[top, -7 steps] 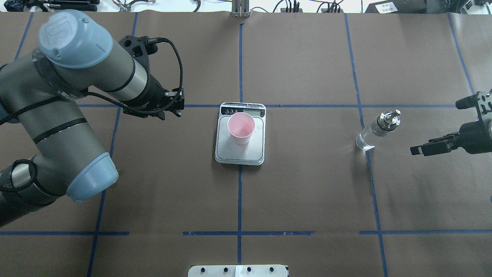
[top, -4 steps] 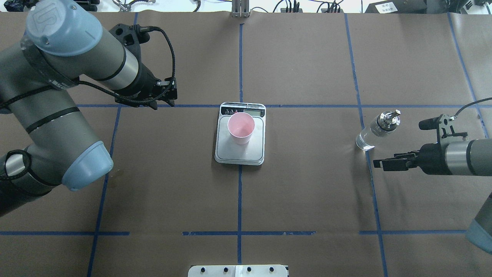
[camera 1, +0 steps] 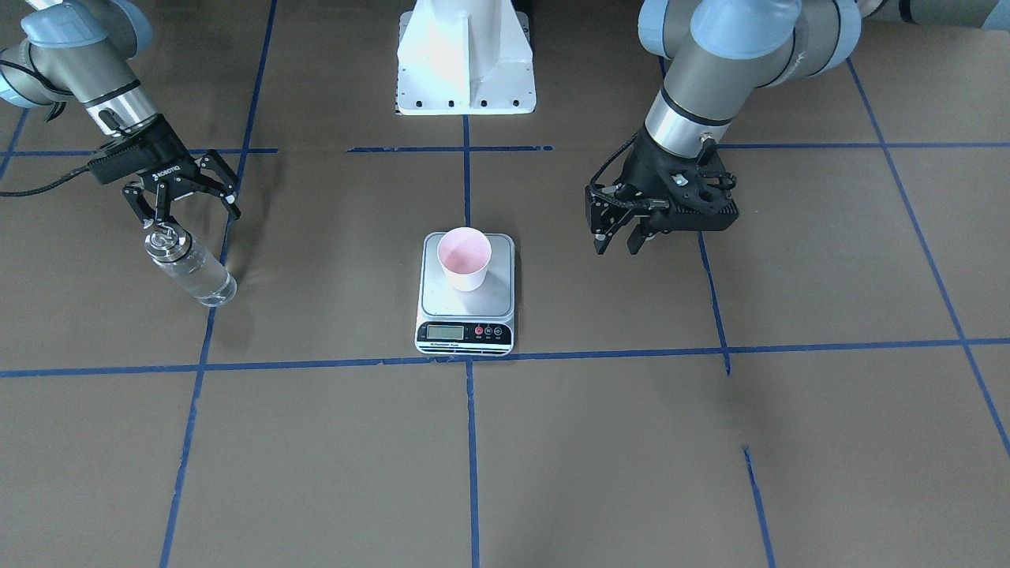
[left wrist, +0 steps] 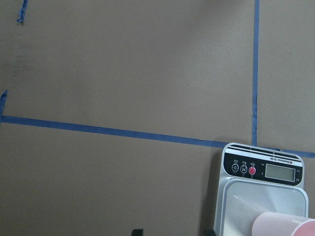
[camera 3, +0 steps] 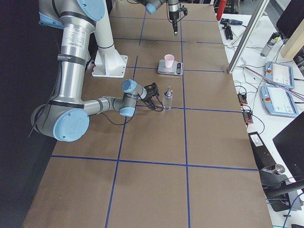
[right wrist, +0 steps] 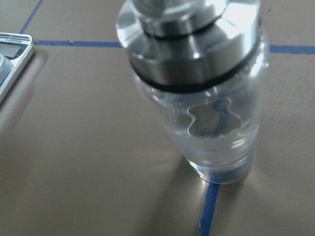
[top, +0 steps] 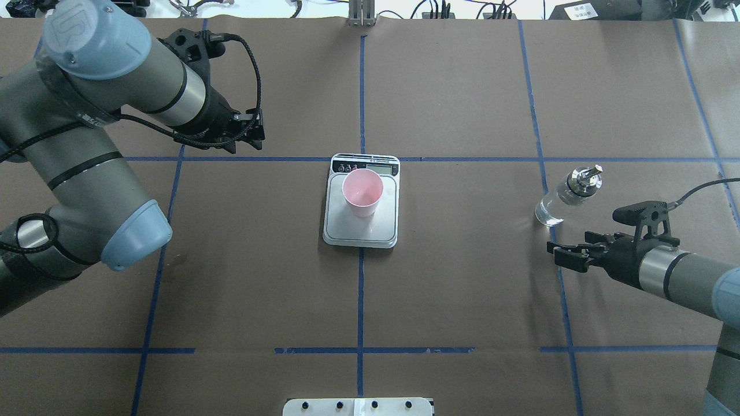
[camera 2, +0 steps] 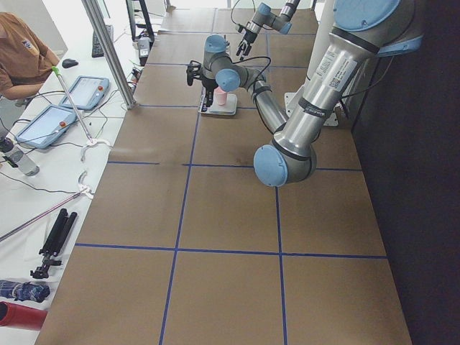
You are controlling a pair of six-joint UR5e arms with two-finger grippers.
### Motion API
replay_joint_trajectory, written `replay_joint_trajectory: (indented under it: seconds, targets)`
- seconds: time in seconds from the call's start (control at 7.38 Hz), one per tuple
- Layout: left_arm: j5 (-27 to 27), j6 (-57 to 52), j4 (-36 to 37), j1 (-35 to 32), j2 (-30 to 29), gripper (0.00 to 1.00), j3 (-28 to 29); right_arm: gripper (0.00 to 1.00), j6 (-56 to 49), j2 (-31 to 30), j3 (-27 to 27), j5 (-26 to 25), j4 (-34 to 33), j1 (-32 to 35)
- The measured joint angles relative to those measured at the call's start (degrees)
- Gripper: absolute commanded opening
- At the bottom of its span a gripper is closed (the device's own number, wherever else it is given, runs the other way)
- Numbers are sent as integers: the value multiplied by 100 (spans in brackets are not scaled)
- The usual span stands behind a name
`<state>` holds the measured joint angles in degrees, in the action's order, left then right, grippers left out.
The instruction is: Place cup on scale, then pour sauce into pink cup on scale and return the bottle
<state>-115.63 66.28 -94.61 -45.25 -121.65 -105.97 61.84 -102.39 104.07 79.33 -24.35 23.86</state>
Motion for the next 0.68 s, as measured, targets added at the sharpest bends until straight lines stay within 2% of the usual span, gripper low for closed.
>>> replay_joint_trajectory:
  seconds: [0.27, 0.41, 0.68]
  targets:
    - [10, -324, -28, -64, 54, 55, 44, 100, 3, -22, 60, -1473, -415, -613]
    - [74, -619, -29, -103, 153, 55, 38, 100, 3, -25, 78, -2032, -513, -779]
    - [211, -1743, -26, -399, 591, 55, -40, 100, 215, -25, 82, -2687, -551, -887]
